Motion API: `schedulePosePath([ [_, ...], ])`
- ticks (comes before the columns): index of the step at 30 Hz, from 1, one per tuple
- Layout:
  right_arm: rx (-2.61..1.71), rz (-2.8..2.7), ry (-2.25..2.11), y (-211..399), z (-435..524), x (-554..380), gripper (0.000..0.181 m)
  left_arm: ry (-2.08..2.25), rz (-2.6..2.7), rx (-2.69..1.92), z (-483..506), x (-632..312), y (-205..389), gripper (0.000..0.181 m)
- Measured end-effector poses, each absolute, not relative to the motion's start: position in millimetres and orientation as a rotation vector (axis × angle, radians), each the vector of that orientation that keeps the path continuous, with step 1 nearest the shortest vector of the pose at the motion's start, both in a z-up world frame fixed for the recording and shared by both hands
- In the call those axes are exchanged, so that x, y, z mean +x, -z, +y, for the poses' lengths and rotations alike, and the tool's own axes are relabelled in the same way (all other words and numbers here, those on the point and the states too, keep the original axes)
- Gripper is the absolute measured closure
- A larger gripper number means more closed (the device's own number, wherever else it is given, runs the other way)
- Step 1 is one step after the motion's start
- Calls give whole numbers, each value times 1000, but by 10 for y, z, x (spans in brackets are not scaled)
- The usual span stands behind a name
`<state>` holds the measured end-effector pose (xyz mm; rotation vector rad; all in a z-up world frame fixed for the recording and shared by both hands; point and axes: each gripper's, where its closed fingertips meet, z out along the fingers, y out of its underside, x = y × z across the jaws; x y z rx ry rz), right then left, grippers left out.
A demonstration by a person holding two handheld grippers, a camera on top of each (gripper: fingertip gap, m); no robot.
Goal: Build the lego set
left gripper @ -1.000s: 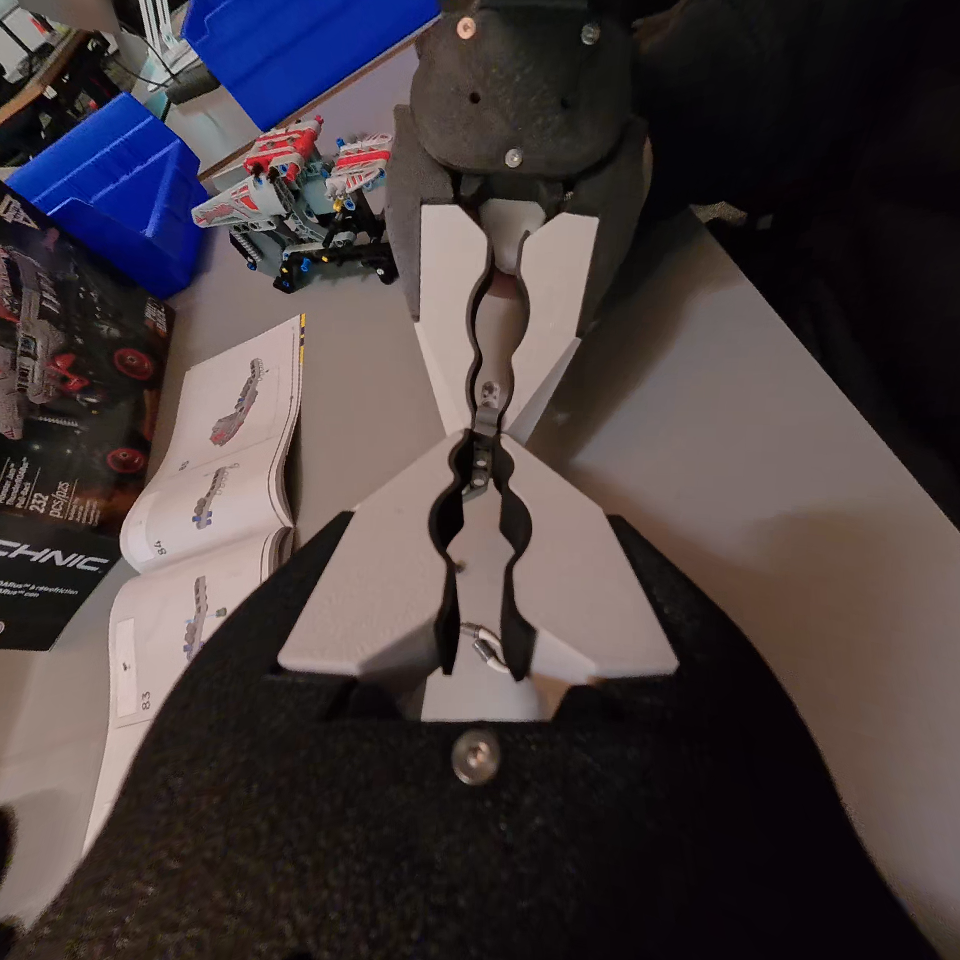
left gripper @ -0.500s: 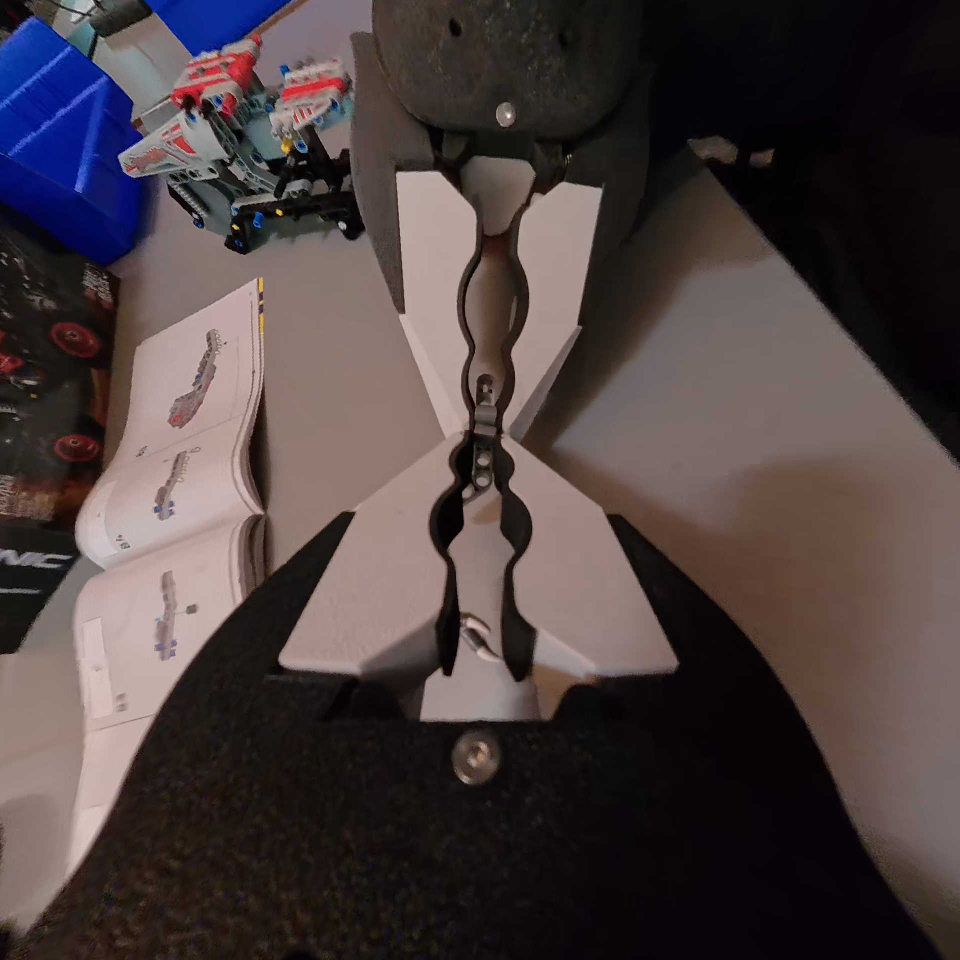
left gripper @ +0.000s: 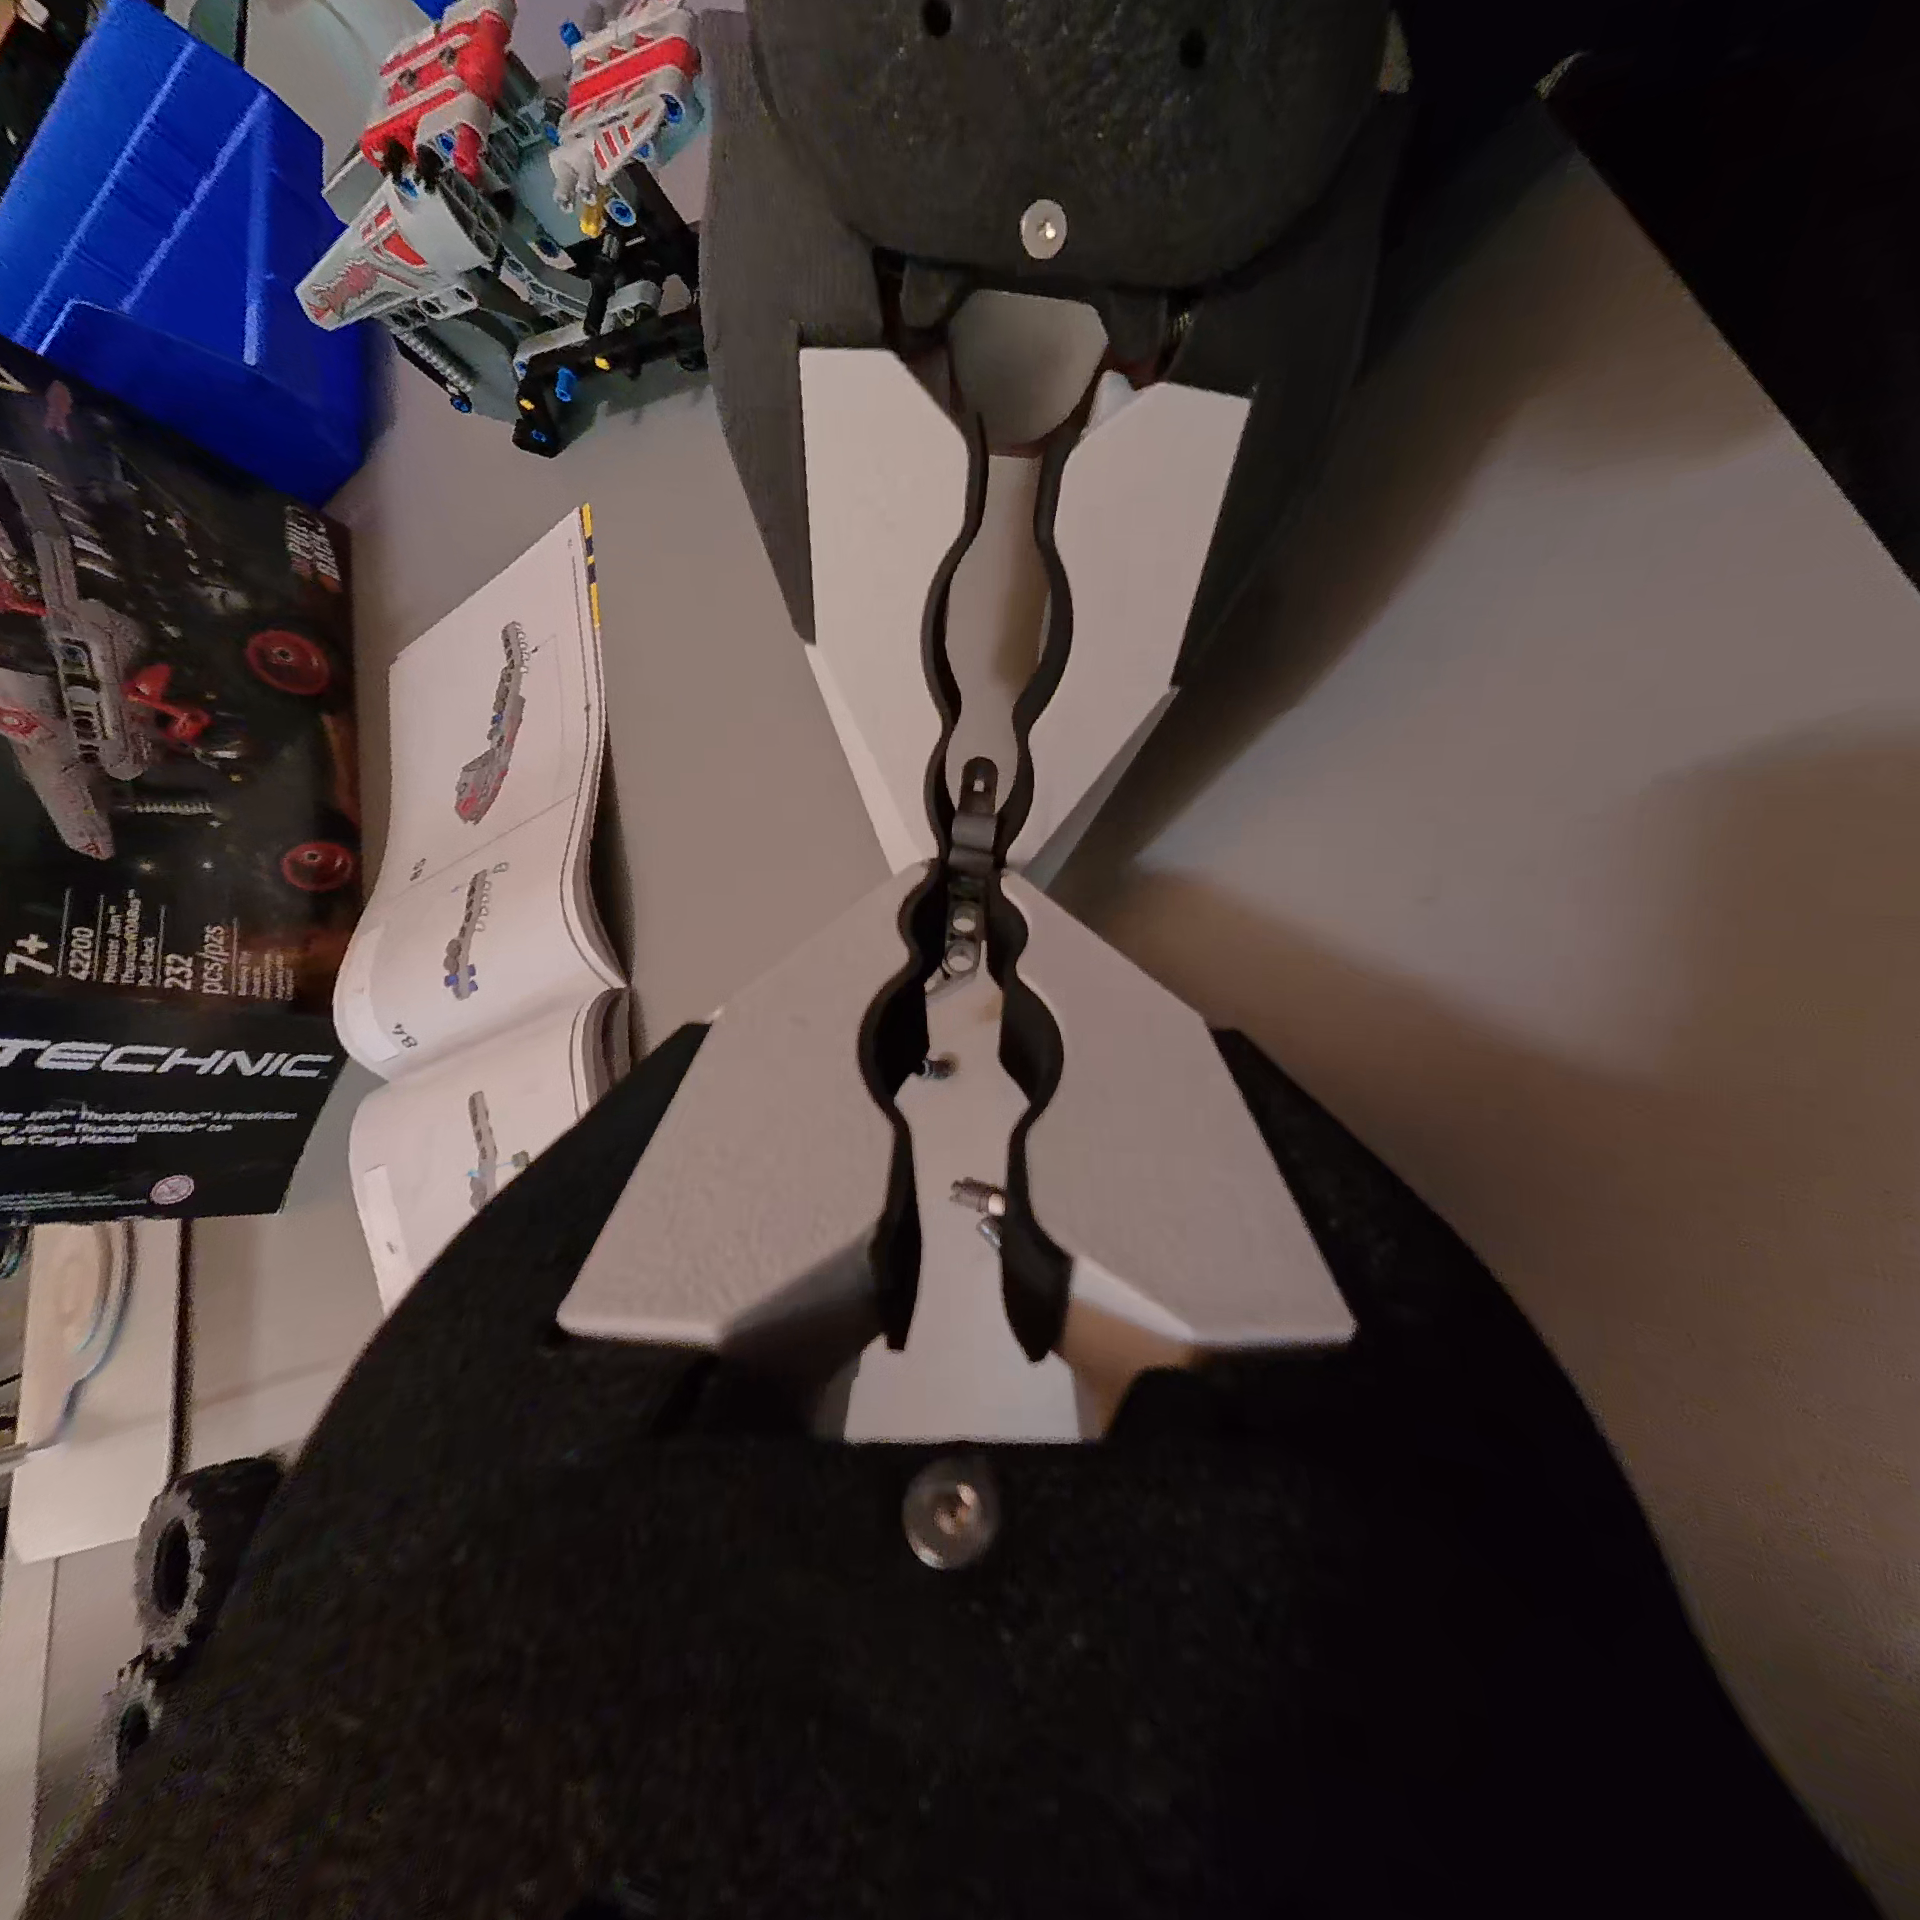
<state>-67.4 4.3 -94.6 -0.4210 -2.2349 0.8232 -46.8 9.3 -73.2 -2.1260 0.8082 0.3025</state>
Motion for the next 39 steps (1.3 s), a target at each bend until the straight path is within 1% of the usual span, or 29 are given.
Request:
schedulePosePath([
  [4,-438,-2227,-801,936,59,-698,174,-368,830,-2112,107,-486,710,178],
  [7,-416,-2222,-799,925,51,-700,174,-297,787,-2103,108,-472,699,178],
  [12,-466,-2196,-1034,780,4,-670,176,-223,746,-2034,107,-432,572,178],
  [16,-439,-2185,-1062,747,-19,-658,175,-185,737,-2019,91,-418,557,178],
  [18,-438,-2211,-1031,767,-16,-654,175,-196,738,-2038,97,-426,589,178],
  [22,-383,-2225,-814,894,35,-716,174,-264,755,-2091,97,-476,658,178],
  [32,-399,-2181,-798,840,57,-744,174,-373,803,-2078,102,-483,604,178],
  [39,-429,-2176,-821,818,61,-750,173,-279,708,-2097,103,-487,581,178],
])
